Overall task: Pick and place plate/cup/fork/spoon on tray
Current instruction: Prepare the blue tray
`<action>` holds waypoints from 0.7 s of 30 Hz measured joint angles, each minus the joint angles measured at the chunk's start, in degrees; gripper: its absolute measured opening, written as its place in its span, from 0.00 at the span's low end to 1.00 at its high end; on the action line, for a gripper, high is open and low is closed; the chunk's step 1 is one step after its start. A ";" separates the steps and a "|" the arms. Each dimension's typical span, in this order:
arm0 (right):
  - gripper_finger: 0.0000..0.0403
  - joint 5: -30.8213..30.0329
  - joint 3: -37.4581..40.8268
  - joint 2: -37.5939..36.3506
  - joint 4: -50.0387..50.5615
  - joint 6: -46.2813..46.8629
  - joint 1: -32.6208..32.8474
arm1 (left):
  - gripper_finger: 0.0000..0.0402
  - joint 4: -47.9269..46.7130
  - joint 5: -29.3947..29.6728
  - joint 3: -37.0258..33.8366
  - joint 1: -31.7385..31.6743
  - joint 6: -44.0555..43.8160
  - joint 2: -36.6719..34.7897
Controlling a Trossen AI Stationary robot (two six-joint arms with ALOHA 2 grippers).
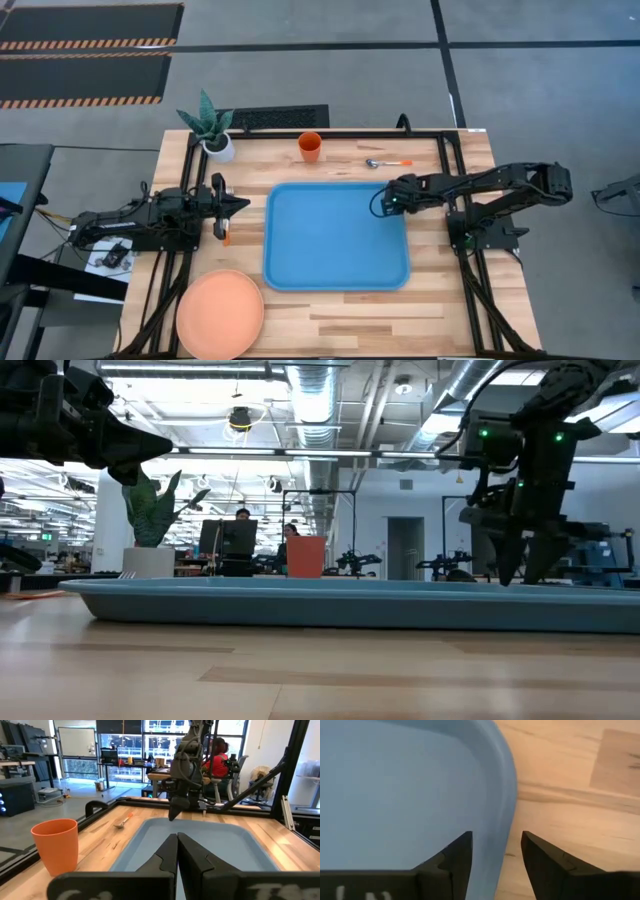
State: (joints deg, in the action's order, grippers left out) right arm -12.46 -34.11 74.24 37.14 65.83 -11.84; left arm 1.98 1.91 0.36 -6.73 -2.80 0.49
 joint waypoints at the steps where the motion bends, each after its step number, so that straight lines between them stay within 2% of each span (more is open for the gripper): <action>1: 0.45 0.40 0.00 0.00 -0.07 -0.33 0.00 | 0.00 0.00 0.00 0.00 0.00 0.01 0.00; 11: 0.24 2.93 -0.02 0.13 -3.23 -3.37 0.13 | 0.00 -0.02 0.00 0.00 0.01 -0.01 -0.02; 17: 0.22 3.79 -0.09 0.13 -3.48 -3.95 0.22 | 0.00 -0.02 -0.02 0.00 -0.01 -0.01 -0.02; 21: 0.26 3.77 -0.09 0.01 -3.28 -4.53 0.16 | 0.00 -0.02 -0.02 0.00 -0.01 0.01 -0.02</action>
State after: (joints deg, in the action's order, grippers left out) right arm -8.69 -34.20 74.24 33.86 61.30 -11.67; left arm 1.96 1.89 0.36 -6.73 -2.79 0.47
